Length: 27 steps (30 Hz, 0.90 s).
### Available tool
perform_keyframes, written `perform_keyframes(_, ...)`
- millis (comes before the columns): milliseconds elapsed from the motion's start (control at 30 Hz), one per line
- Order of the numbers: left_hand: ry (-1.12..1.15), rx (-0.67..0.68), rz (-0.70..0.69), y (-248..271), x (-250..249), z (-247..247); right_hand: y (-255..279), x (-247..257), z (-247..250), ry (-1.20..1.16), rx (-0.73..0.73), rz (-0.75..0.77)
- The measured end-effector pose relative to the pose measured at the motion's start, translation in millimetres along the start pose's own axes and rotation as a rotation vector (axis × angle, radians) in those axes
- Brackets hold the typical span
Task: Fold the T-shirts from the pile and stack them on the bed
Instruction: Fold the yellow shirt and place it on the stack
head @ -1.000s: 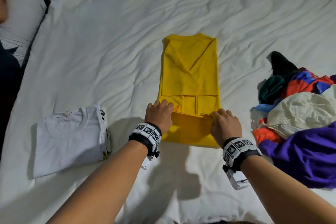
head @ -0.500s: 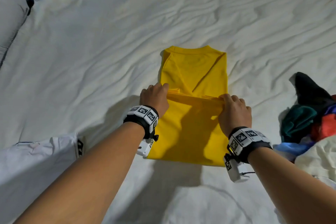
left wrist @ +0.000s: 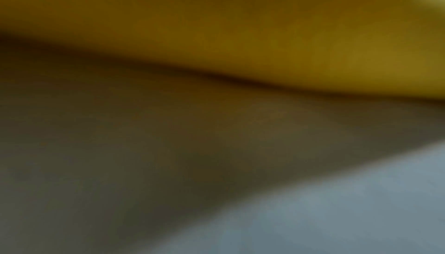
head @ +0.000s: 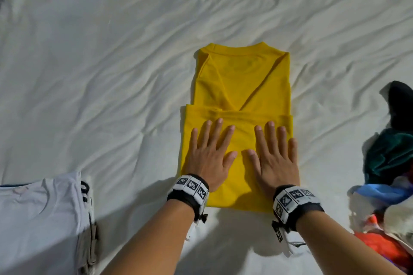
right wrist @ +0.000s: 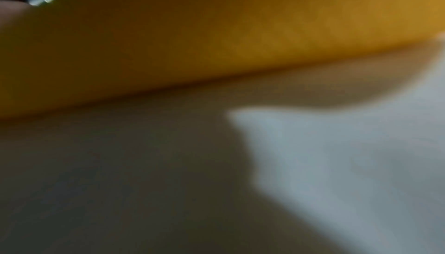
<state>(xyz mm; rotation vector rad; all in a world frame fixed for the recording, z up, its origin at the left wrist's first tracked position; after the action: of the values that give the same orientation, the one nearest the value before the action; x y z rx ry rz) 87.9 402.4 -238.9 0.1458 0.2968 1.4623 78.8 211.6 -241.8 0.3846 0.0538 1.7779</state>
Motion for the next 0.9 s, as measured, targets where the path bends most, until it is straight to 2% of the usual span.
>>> perform_keyframes(67, 0.016, -0.002, 0.05, -4, 10, -1, 2, -10, 2, -0.023, 0.03, -0.066)
perform_keyframes(133, 0.056, -0.014, 0.156, -8, 19, 2, 4, -15, 3, -0.053, 0.053, -0.146)
perform_keyframes(233, 0.093, -0.029, 0.28, -8, 20, 11, 5, -9, 8, -0.102, 0.037, -0.274)
perform_keyframes(300, 0.077, -0.036, 0.192, 1, 7, 13, 4, 7, 12, -0.091, -0.033, -0.235)
perform_keyframes(367, 0.051, -0.007, 0.075, 13, -4, 5, 7, 25, 5, -0.056, -0.055, -0.063)
perform_keyframes(400, 0.045, 0.005, 0.064, 18, -4, 0, 11, 32, -2, -0.055, -0.035, 0.008)
perform_keyframes(467, 0.037, -0.004, 0.13, 24, 7, -8, 20, 31, -13, -0.065, -0.005, 0.038)
perform_keyframes(733, 0.062, -0.071, 0.441, 54, 54, -4, 51, -9, -7, -0.064, 0.086, -0.111)
perform_keyframes(767, 0.057, -0.083, 0.429, 60, 50, -2, 57, -11, -5, -0.068, 0.082, -0.141)
perform_keyframes(800, 0.043, -0.085, 0.354, 67, 43, -2, 62, -10, -3, -0.055, 0.064, -0.146)
perform_keyframes(833, 0.027, -0.072, 0.231, 76, 34, -5, 69, -5, -2, -0.034, 0.043, -0.111)
perform_keyframes(900, -0.015, -0.009, 0.01, 98, 23, -17, 86, 8, -6, -0.013, 0.056, 0.056)
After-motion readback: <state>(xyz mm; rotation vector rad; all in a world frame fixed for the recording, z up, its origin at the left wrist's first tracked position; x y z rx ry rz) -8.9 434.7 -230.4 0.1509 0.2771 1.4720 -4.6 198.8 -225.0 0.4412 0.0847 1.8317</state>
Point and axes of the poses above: each hand's wrist, its own y-axis away from the middle knuckle, its own z-axis out of the back of the hand, x = y × z, the point moved 3 cm from there along -y, towards the middle knuckle, and after that the axes turned 10 degrees about z, right-handed, at the moved point
